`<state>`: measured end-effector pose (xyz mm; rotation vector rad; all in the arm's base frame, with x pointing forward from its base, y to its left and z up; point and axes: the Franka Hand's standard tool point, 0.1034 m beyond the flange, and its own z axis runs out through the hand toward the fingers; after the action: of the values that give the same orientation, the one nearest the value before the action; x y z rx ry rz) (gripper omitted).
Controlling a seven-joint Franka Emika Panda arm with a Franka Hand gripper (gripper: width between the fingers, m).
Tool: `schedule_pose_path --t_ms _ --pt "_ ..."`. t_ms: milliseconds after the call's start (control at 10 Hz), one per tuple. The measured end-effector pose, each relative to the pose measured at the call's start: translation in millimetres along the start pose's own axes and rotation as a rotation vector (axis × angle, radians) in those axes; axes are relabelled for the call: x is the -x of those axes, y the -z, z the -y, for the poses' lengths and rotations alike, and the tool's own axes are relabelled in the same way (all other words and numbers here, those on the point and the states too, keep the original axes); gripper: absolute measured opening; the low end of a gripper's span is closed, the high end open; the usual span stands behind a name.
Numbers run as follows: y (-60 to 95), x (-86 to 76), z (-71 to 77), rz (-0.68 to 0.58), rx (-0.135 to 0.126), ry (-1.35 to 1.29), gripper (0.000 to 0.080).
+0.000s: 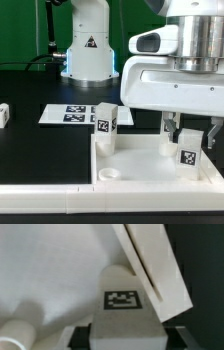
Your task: Assemble square table
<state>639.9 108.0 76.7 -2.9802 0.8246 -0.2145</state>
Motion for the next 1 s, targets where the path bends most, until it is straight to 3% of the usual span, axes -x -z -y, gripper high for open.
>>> schedule_pose_path --t_ms 200,600,700,800,900,1000 --pt "0.3 0.8 -1.7 0.002 -0.019 -0.287 0.0285" --pt "0.6 2.6 -0.5 0.022 0.001 -0.635 0.0285" --pt "0.5 2.6 -0.4 0.022 0.001 -0.642 0.0381" --pt "0.5 2.5 -0.9 0.022 0.002 -0.613 0.0381" --pt "0.0 3.4 -4.2 0.038 0.016 -0.513 0.0560" --pt "0.1 3.3 -4.5 0.041 0.018 -0.491 0.0560"
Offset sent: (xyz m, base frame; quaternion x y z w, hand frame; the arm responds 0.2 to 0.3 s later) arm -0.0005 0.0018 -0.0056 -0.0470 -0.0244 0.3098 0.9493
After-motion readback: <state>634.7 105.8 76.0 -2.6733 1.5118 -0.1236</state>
